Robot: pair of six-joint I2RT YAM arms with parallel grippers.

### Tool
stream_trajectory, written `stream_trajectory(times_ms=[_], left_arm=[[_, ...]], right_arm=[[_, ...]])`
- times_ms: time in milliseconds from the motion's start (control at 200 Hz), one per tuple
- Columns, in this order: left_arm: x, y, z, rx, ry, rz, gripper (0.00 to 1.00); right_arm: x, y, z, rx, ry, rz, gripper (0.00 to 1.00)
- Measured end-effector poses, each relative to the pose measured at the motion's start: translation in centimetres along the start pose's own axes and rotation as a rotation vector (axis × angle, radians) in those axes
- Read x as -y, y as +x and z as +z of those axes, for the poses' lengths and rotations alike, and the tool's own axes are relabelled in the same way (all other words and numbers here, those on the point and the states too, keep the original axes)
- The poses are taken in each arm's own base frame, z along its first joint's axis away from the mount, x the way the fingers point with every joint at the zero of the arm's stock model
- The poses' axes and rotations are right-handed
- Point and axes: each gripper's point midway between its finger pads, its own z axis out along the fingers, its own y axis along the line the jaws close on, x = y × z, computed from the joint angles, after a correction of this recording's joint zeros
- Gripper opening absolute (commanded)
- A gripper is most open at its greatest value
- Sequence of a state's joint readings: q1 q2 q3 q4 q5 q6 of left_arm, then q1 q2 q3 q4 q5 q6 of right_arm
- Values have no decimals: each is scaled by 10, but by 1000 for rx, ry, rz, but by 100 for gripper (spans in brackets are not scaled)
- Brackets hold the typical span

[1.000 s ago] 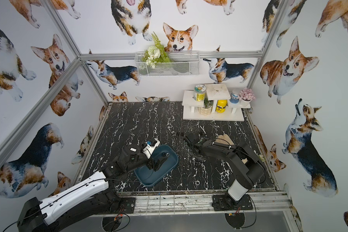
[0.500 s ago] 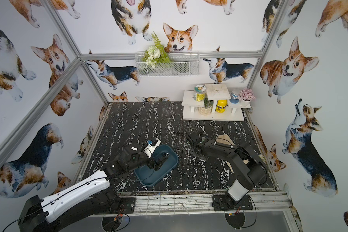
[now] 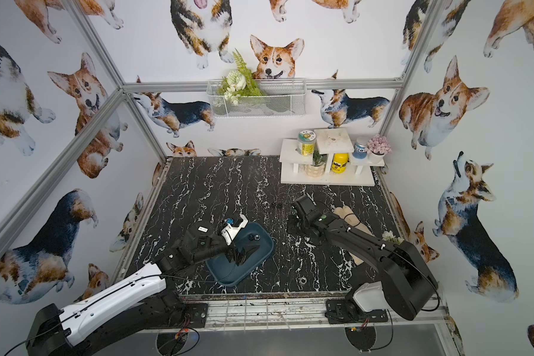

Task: Put the nuts on the desktop into the storage box
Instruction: Pick up the nut from the center of the board.

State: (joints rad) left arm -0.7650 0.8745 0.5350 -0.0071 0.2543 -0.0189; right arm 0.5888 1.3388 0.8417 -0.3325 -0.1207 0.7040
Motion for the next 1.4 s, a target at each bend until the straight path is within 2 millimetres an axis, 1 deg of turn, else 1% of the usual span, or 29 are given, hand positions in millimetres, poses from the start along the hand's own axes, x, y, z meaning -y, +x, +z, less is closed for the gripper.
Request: stream_trajectory(times_ms=[120,225,320,400,500,621,681,831,936,1071,1121,1151,1241,1346,1401], left_arm=[[19,-4,-5,25,100,85,100],[25,-11,-12,55,118,153,98],[26,-18,-19,87,112,223,95],[25,-18,-21,92,98,272,94],[20,-11,-19,57,76,311,91],[15,-5,-16,16,58,336,90],[12,-2,-14,0,47,338,90],[12,-2,-12,-17,48,344,78],[11,3,-8,-54,60,337,69],[13,3,-4,-76,78,341,55],[14,4,-3,-82,88,344,46],[14,5,-3,-88,92,347,42],[17,6,-3,-100,110,349,37],[18,9,-3,-112,122,354,25],[18,10,-2,-124,126,368,24]], right_arm=[[-37,9,-15,-62,-194,-81,17],[-66,20,-31,-106,-368,-133,16],[-84,31,-43,-142,-489,-160,16],[-96,40,-50,-175,-572,-185,16],[-113,53,-56,-217,-652,-222,16],[-129,67,-57,-271,-713,-244,16],[-134,71,-56,-288,-731,-255,16],[-142,73,-55,-304,-759,-251,15],[-146,74,-54,-311,-771,-245,14],[-149,76,-54,-317,-779,-248,13],[-149,77,-53,-320,-777,-247,13],[-149,77,-53,-319,-778,-248,12],[-149,76,-51,-319,-776,-247,12],[-149,76,-50,-318,-776,-246,12],[-148,76,-49,-326,-770,-224,13]])
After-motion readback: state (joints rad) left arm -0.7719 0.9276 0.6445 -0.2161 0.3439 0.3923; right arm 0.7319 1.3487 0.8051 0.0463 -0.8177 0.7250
